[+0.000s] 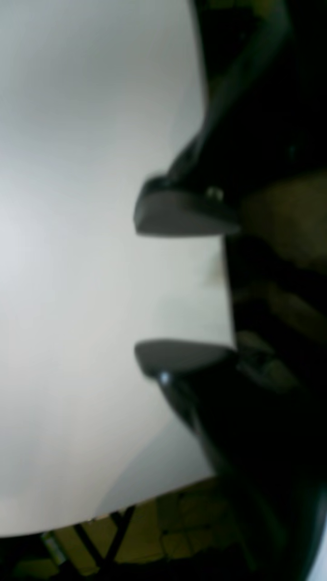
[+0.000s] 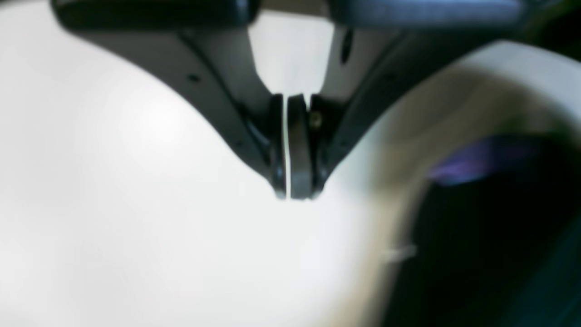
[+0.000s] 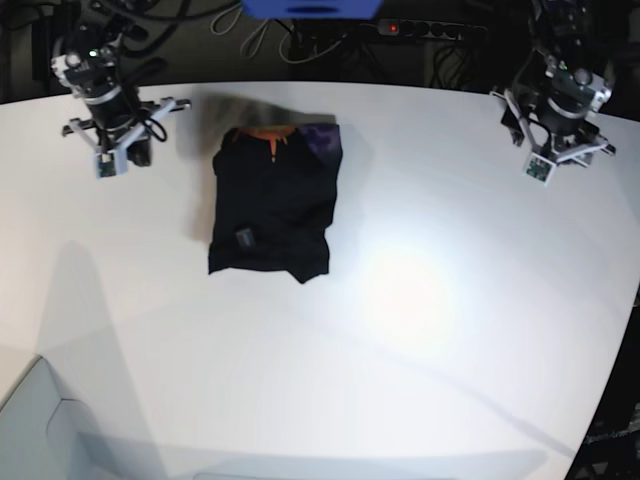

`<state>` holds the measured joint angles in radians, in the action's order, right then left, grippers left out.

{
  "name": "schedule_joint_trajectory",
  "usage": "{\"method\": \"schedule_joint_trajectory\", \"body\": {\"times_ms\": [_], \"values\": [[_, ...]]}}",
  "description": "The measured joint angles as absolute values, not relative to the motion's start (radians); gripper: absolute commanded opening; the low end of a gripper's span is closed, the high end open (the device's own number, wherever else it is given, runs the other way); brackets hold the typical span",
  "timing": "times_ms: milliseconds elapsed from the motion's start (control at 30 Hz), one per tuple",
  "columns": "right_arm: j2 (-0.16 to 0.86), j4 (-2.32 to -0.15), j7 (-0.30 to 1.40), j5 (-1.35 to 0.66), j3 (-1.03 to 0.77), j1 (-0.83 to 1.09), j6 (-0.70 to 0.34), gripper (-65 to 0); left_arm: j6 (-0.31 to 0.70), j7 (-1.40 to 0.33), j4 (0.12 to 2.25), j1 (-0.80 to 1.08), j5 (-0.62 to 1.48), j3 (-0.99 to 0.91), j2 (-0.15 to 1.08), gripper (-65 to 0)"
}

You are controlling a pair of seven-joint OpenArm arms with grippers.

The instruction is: Layout the t-shirt on the table in an organized manner, then fold the t-shirt properly

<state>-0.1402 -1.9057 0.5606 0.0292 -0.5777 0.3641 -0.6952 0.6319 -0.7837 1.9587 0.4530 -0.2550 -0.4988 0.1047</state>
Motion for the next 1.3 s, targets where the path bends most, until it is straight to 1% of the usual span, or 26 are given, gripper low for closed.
{"method": "schedule_joint_trajectory", "body": {"times_ms": [67,100,133,200,333,433,533,600,667,767,800,867,1000,1033,1067,1100,1133,1167,1200,1233,1300], "values": [[-0.144,-1.929,0.553,0.024,-0.661,0.373,-0.696,-65.0,0.632,-0.789,1.978,0.489,-0.257,-0.502,0.068,-56.4],[-0.145,-1.938,0.556,0.027,-0.701,0.384,-0.696,-65.0,0.632,-0.785,1.985,0.509,-0.251,-0.501,0.053,-63.5],[-0.144,-1.943,0.558,0.03,-0.743,0.395,-0.696,-65.0,0.631,-0.779,1.987,0.53,-0.244,-0.5,0.04,-65.0],[-0.15,-1.952,0.562,0.029,-0.834,0.422,-0.702,-65.0,0.632,-0.782,1.99,0.577,-0.252,-0.5,0.013,-63.8],[-0.147,-1.91,0.553,0.028,-0.986,0.465,-0.696,-65.0,0.632,-0.778,1.989,0.676,-0.252,-0.501,-0.028,-65.0],[-0.146,-1.804,0.545,0.022,-1.047,0.488,-0.695,-65.0,0.629,-0.773,1.982,0.731,-0.253,-0.502,-0.082,-64.9],[-0.133,-1.649,0.548,0.027,-1.054,0.505,-0.698,-65.0,0.632,-0.766,1.915,0.755,-0.245,-0.5,-0.097,-64.9],[-0.094,-1.522,0.543,0.032,-1.028,0.502,-0.698,-65.0,0.625,-0.719,1.799,0.739,-0.255,-0.502,-0.094,-64.9],[-0.06,-1.385,0.494,0.027,-0.975,0.499,-0.689,-65.0,0.625,-0.647,1.661,0.713,-0.258,-0.503,-0.091,-64.9],[-0.025,-1.18,0.402,0.025,-0.849,0.485,-0.688,-65.0,0.625,-0.49,1.408,0.639,-0.253,-0.508,-0.08,-64.9],[-0.02,-1.127,0.389,0.033,-0.805,0.477,-0.691,-65.0,0.626,-0.462,1.332,0.61,-0.26,-0.516,-0.077,-64.9],[-0.005,-1.014,0.301,0.023,-0.728,0.457,-0.693,-65.0,0.625,-0.364,1.128,0.518,-0.25,-0.538,-0.052,-64.9],[0.028,-0.8,0.134,0.032,-0.642,0.397,-0.689,-65.0,0.611,-0.252,0.699,0.315,-0.265,-0.614,0.02,-64.9],[0.038,-0.739,0.059,0.026,-0.614,0.383,-0.641,-65.0,0.607,-0.184,0.571,0.263,-0.247,-0.637,0.045,-64.9],[0.044,-0.683,0.001,0.019,-0.587,0.363,-0.586,-65.0,0.6,-0.155,0.461,0.21,-0.249,-0.658,0.07,-64.9],[0.049,-0.622,-0.052,0.029,-0.565,0.347,-0.514,-65.0,0.599,-0.104,0.375,0.179,-0.266,-0.671,0.088,-64.9],[0.061,-0.543,-0.136,0.02,-0.538,0.325,-0.466,-65.0,0.598,-0.02,0.267,0.141,-0.242,-0.69,0.109,-64.9],[0.073,-0.466,-0.204,0.022,-0.511,0.305,-0.409,-65.0,0.578,0.03,0.193,0.115,-0.248,-0.695,0.125,-64.9],[0.085,-0.372,-0.28,0.019,-0.482,0.28,-0.337,-65.0,0.536,0.069,0.127,0.093,-0.254,-0.7,0.136,-64.9],[0.099,-0.282,-0.335,0.017,-0.451,0.257,-0.274,-65.0,0.458,0.1,0.092,0.082,-0.259,-0.7,0.138,-64.9],[0.114,-0.132,-0.443,0.022,-0.38,0.216,-0.19,-65.0,0.318,0.131,0.08,0.075,-0.265,-0.688,0.135,-64.9]]}}
